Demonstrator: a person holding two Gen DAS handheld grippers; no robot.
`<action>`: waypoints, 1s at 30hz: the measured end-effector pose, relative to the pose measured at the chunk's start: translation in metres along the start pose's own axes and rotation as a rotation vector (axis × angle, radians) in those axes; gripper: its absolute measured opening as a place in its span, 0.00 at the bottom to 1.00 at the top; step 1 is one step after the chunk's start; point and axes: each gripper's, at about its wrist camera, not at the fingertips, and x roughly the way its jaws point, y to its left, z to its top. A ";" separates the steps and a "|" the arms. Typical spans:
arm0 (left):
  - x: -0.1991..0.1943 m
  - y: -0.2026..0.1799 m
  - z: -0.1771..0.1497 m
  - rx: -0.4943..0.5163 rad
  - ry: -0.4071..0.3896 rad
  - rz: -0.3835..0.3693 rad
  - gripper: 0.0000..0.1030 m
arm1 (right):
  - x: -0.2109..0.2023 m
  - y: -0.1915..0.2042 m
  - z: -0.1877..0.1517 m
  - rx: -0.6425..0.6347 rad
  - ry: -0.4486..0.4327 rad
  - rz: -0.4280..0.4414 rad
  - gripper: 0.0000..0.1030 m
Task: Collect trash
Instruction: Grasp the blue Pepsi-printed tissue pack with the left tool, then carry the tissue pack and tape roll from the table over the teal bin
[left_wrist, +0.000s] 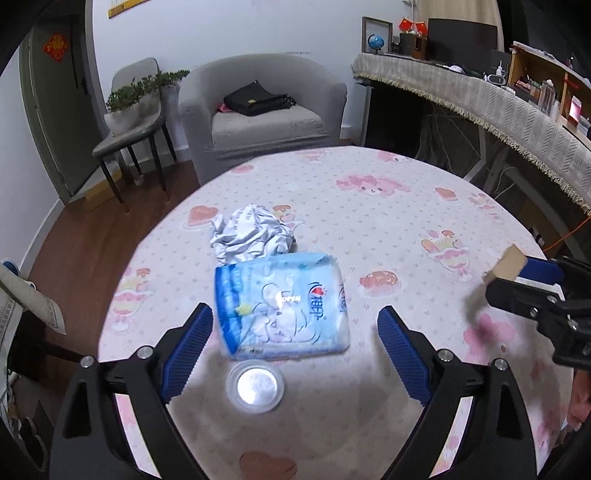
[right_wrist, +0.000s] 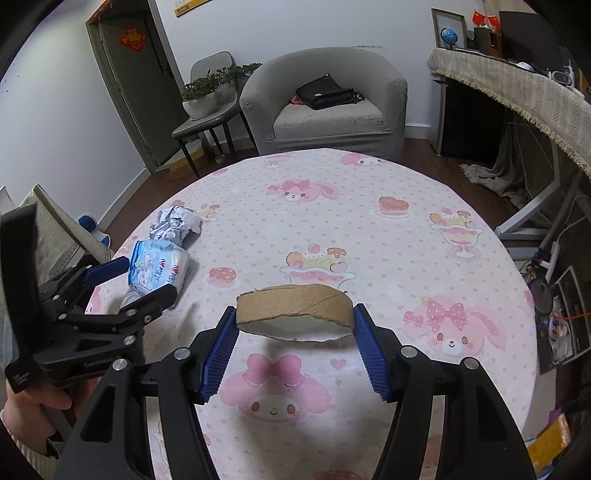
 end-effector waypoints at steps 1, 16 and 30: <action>0.003 0.000 0.001 -0.002 0.005 0.006 0.90 | 0.000 0.000 0.000 0.000 0.001 0.002 0.62; 0.016 0.014 0.006 0.019 0.062 -0.014 0.89 | 0.004 0.008 -0.002 -0.017 0.019 0.020 0.62; 0.003 0.018 0.006 -0.001 0.042 -0.072 0.71 | 0.004 0.020 0.001 -0.040 0.014 0.025 0.62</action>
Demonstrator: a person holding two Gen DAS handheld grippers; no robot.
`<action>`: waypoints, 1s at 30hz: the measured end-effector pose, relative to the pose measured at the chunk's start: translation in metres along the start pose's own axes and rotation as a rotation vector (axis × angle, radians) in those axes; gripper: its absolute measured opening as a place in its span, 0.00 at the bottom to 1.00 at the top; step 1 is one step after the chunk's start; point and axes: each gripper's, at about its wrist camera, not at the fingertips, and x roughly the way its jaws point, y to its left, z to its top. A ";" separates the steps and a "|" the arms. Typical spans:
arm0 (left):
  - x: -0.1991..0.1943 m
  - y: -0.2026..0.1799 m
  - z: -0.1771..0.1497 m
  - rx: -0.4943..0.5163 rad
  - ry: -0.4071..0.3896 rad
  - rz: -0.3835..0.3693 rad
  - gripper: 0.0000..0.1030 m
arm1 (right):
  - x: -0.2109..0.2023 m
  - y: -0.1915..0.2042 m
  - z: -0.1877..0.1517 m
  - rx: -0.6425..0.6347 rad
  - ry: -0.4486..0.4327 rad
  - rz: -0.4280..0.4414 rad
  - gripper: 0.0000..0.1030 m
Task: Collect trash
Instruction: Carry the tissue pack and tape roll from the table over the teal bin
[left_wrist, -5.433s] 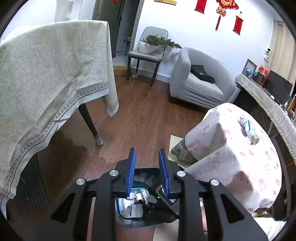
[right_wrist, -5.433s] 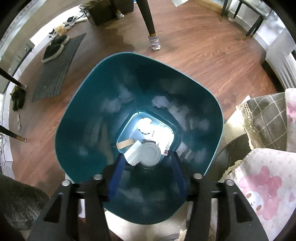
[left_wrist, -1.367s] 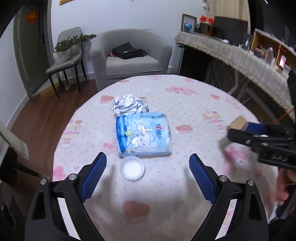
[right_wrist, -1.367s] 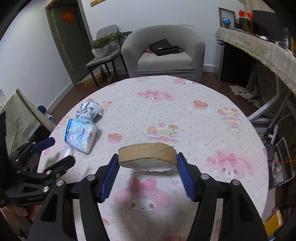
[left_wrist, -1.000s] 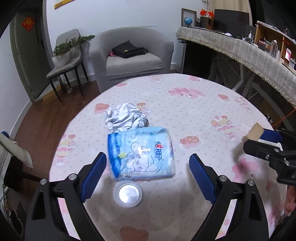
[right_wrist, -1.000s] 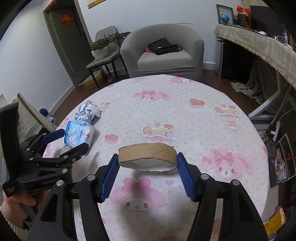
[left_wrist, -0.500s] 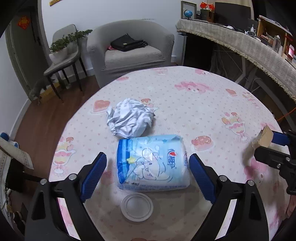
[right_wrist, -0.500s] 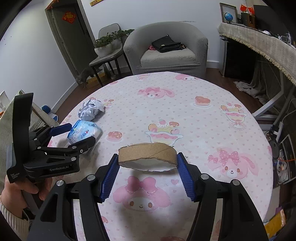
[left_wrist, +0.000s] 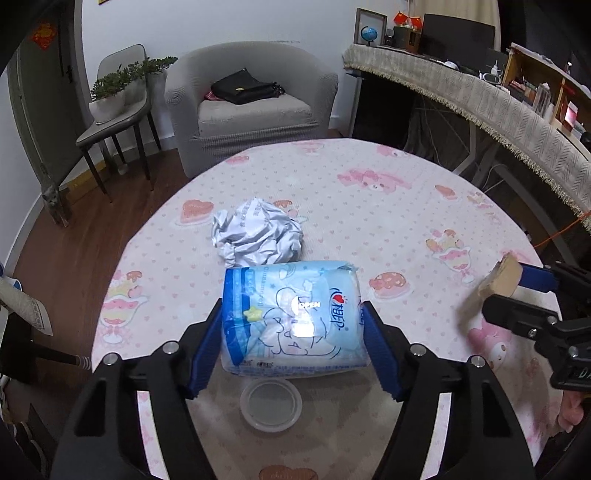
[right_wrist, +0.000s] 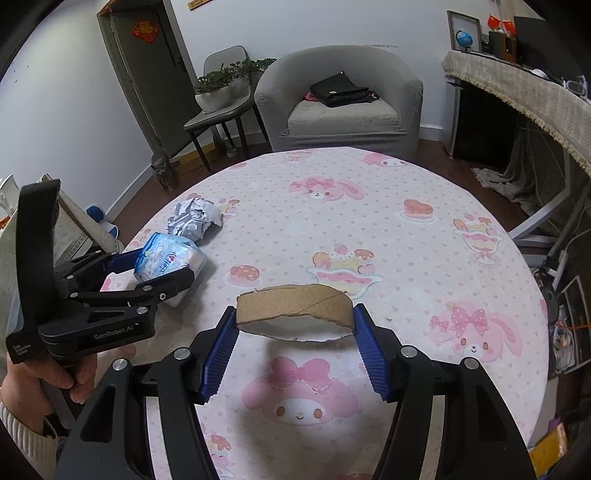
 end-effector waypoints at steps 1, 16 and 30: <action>-0.003 0.000 0.000 -0.002 -0.002 0.000 0.71 | -0.001 0.001 0.001 0.000 -0.002 0.001 0.62; -0.060 0.013 -0.035 -0.054 -0.054 0.003 0.71 | -0.007 0.047 0.006 -0.061 -0.019 0.044 0.62; -0.103 0.067 -0.087 -0.137 -0.062 0.059 0.71 | 0.010 0.128 -0.001 -0.184 0.024 0.121 0.62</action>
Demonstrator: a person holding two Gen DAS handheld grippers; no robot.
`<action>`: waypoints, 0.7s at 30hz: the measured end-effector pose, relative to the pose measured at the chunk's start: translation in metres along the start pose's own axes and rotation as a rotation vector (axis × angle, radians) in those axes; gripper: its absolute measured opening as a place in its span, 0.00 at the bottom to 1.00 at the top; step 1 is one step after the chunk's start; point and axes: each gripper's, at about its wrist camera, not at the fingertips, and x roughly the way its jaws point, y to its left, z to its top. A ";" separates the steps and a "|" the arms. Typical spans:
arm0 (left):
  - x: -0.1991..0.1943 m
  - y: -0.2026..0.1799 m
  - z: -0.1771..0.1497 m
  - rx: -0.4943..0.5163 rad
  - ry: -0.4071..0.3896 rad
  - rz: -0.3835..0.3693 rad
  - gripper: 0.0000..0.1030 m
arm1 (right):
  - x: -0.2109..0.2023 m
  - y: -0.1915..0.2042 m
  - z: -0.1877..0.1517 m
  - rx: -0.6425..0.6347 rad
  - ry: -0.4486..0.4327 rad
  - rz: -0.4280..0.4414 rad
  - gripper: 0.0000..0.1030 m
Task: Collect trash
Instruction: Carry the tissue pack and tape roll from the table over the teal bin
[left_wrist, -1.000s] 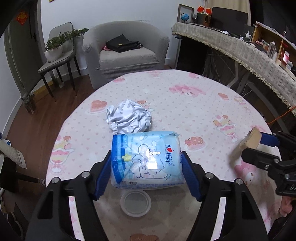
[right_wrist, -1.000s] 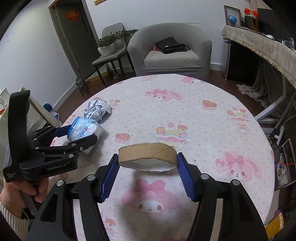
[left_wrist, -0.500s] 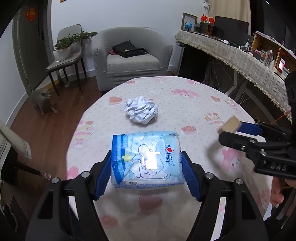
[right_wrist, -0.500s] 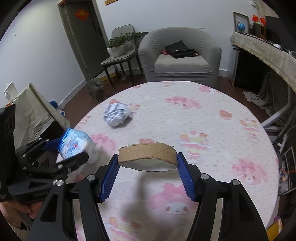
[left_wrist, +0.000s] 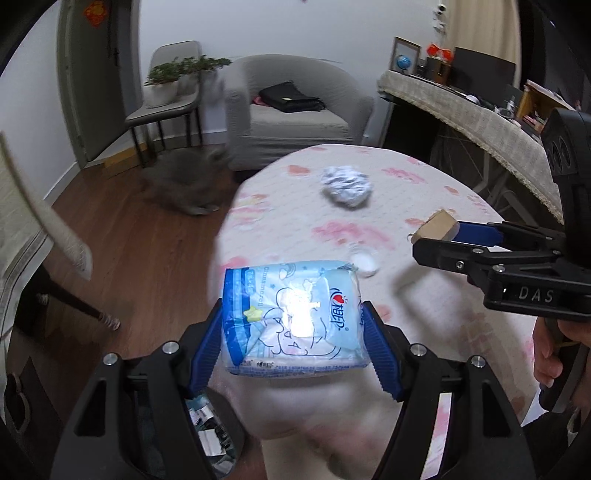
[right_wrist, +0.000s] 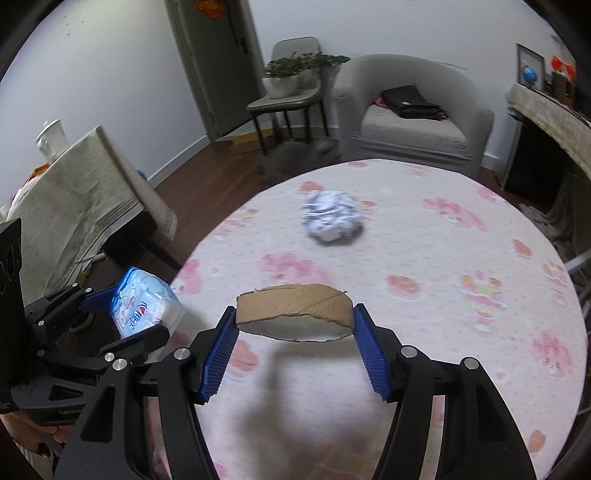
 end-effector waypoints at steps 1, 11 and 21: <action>-0.004 0.008 -0.003 -0.018 -0.003 0.009 0.71 | 0.004 0.008 0.001 -0.011 0.005 0.009 0.62; -0.036 0.076 -0.030 -0.144 -0.037 0.078 0.71 | 0.021 0.069 0.008 -0.085 0.016 0.080 0.62; -0.033 0.122 -0.067 -0.198 0.005 0.140 0.71 | 0.039 0.132 0.013 -0.148 0.030 0.141 0.62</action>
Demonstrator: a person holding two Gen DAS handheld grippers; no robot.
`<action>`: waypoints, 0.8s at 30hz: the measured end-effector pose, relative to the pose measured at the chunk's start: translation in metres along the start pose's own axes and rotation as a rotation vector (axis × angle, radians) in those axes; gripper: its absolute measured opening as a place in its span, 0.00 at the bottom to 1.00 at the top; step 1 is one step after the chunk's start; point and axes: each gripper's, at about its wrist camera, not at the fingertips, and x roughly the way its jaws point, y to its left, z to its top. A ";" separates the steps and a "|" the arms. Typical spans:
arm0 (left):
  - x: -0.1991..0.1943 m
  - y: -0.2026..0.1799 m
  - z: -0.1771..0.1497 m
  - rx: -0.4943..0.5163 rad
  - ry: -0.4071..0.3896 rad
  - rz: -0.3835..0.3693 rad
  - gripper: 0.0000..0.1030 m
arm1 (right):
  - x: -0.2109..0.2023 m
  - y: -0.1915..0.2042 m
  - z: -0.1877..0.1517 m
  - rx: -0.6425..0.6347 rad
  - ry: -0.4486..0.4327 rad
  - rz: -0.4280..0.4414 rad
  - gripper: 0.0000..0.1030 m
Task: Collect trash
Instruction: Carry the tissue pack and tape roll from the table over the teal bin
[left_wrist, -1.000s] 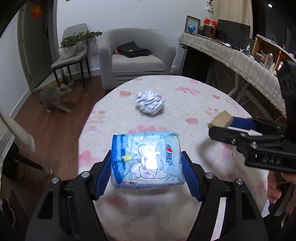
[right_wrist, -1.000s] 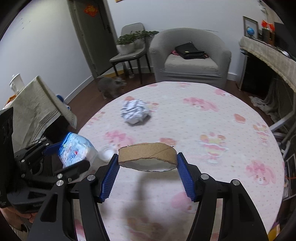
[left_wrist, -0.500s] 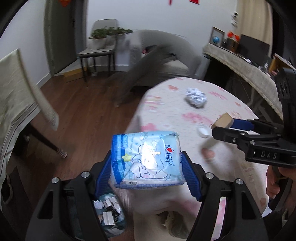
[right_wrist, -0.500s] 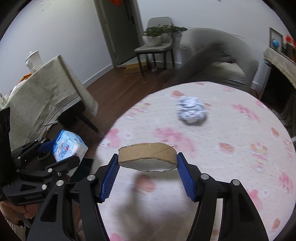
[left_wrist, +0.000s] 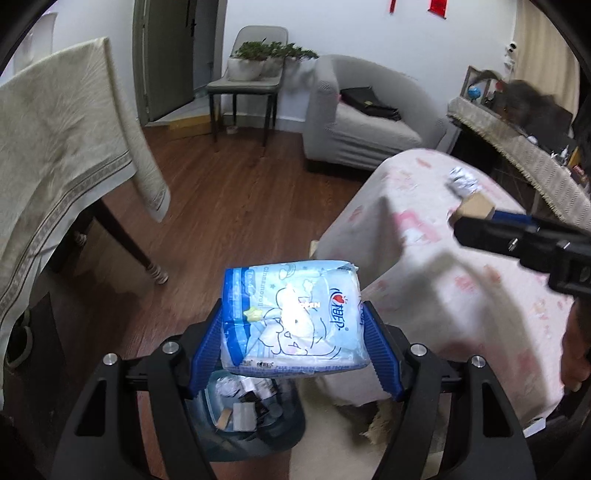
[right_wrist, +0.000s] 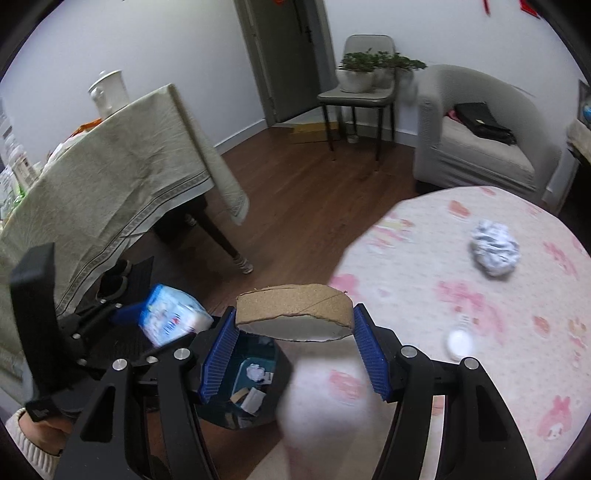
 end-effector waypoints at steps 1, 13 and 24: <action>0.000 0.004 -0.003 0.001 0.004 0.005 0.71 | 0.004 0.007 0.001 -0.008 0.004 0.006 0.62; 0.005 0.060 -0.033 -0.076 0.061 0.052 0.71 | 0.026 0.057 0.009 -0.054 0.022 0.069 0.62; 0.038 0.097 -0.069 -0.117 0.179 0.086 0.71 | 0.063 0.091 0.009 -0.086 0.086 0.097 0.62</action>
